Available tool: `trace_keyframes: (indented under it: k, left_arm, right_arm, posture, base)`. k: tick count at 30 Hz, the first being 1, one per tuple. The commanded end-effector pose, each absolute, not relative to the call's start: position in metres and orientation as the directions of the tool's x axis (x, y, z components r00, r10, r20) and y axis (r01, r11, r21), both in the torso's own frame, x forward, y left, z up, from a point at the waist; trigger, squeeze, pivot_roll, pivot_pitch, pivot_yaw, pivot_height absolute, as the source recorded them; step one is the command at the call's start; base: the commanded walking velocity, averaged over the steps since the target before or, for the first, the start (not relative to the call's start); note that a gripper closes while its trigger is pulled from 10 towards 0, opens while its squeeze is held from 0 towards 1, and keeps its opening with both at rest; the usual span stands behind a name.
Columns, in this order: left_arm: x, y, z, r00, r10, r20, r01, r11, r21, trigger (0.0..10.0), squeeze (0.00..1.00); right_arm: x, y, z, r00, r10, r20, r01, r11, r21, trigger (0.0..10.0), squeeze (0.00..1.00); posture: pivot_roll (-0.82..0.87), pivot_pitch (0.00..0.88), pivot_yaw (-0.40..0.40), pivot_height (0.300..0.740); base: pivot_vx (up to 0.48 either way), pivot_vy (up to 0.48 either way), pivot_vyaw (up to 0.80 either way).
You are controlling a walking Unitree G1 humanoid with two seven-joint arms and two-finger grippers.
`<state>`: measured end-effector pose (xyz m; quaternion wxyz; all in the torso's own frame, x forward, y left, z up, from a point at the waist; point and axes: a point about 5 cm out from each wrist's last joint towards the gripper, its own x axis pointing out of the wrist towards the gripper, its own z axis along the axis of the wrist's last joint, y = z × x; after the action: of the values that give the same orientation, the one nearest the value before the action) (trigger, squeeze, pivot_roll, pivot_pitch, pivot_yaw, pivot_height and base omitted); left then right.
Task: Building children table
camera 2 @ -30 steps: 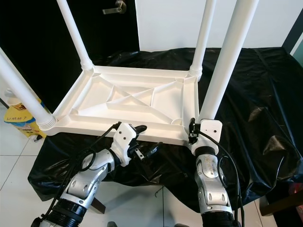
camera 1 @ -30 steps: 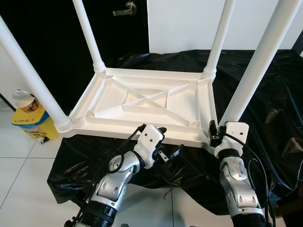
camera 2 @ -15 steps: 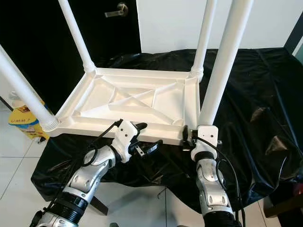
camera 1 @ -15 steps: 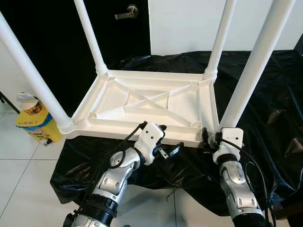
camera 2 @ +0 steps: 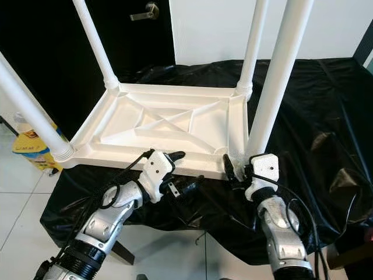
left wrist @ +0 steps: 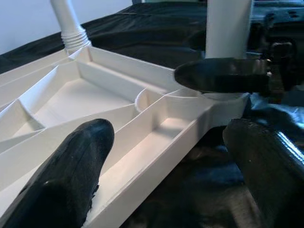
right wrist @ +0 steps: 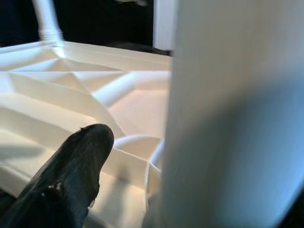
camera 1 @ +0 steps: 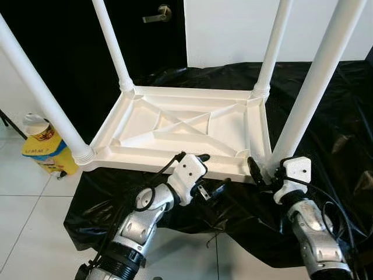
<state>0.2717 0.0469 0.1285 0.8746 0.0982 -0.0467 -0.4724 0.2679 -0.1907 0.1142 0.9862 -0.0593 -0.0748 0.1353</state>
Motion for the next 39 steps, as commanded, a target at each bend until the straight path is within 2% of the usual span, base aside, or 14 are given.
trace_keyframes:
  k: [1,6,7,8,9,10,22,23,33,36,39]
  left_arm:
    - [0.264,0.043,0.125,0.435,-0.899,-0.05,0.888,0.419,0.191,10.0,0.0]
    - [0.26,0.04,0.126,0.393,-0.917,-0.063,0.907,0.376,0.188,10.0,0.0]
    - [0.259,0.04,0.126,0.38,-0.923,-0.069,0.913,0.362,0.188,10.0,0.0]
    - [0.259,0.04,0.126,0.38,-0.923,-0.069,0.913,0.362,0.188,10.0,0.0]
    - [0.258,0.04,0.127,0.369,-0.927,-0.075,0.917,0.35,0.189,10.0,0.0]
    - [0.258,0.04,0.127,0.363,-0.928,-0.078,0.92,0.343,0.191,10.0,0.0]
    - [0.256,0.038,0.129,0.371,-0.926,-0.067,0.919,0.356,0.169,10.0,0.0]
    - [0.256,0.038,0.13,0.375,-0.925,-0.065,0.918,0.36,0.167,10.0,0.0]
    - [0.259,0.039,0.13,0.403,-0.913,-0.059,0.907,0.39,0.16,10.0,0.0]
    - [0.259,0.04,0.13,0.408,-0.911,-0.059,0.905,0.395,0.158,10.0,0.0]
    - [0.259,0.04,0.13,0.408,-0.911,-0.059,0.905,0.395,0.158,10.0,0.0]
  right_arm:
    - [0.271,-0.188,0.117,0.932,0.337,0.132,-0.317,0.936,-0.151,10.0,0.0]
    - [0.281,-0.191,0.119,0.906,0.412,0.097,-0.389,0.902,-0.188,9.9,0.0]
    - [0.283,-0.192,0.118,0.898,0.432,0.085,-0.411,0.892,-0.19,8.2,0.0]
    - [0.283,-0.192,0.118,0.898,0.432,0.085,-0.411,0.892,-0.19,8.2,0.0]
    - [0.285,-0.193,0.116,0.893,0.445,0.072,-0.425,0.884,-0.194,1.2,0.0]
    - [0.286,-0.193,0.115,0.889,0.453,0.064,-0.435,0.88,-0.193,0.0,0.0]
    - [0.284,-0.199,0.104,0.899,0.437,0.018,-0.428,0.888,-0.167,0.0,0.0]
    - [0.284,-0.199,0.101,0.909,0.417,0.011,-0.41,0.899,-0.156,10.0,0.0]
    - [0.286,-0.198,0.094,0.968,0.252,-0.015,-0.252,0.961,-0.117,10.0,0.0]
    - [0.288,-0.192,0.09,0.989,0.145,-0.025,-0.146,0.987,-0.065,10.0,0.0]
    - [0.288,-0.192,0.09,0.989,0.145,-0.025,-0.146,0.987,-0.065,10.0,0.0]
  posture:
    - [-0.02,0.0,0.055,0.74]
    - [-0.02,0.0,0.049,0.74]
    - [-0.01,0.0,0.049,0.74]
    - [-0.01,0.0,0.049,0.74]
    - [-0.01,0.0,0.05,0.74]
    - [-0.01,0.0,0.05,0.74]
    - [-0.01,0.0,0.049,0.74]
    - [-0.01,0.0,0.046,0.74]
    - [0.0,0.0,0.042,0.74]
    - [0.0,0.0,0.038,0.74]
    - [0.0,0.0,0.038,0.74]
  base:
    - [0.0,0.0,0.0]
    - [0.0,0.0,0.0]
    - [0.0,0.0,0.0]
    - [0.0,0.0,0.0]
    - [0.0,0.0,0.0]
    - [0.0,0.0,0.0]
    - [0.0,0.0,0.0]
    - [0.0,0.0,0.0]
    - [0.0,0.0,0.0]
    - [0.0,0.0,0.0]
    - [0.0,0.0,0.0]
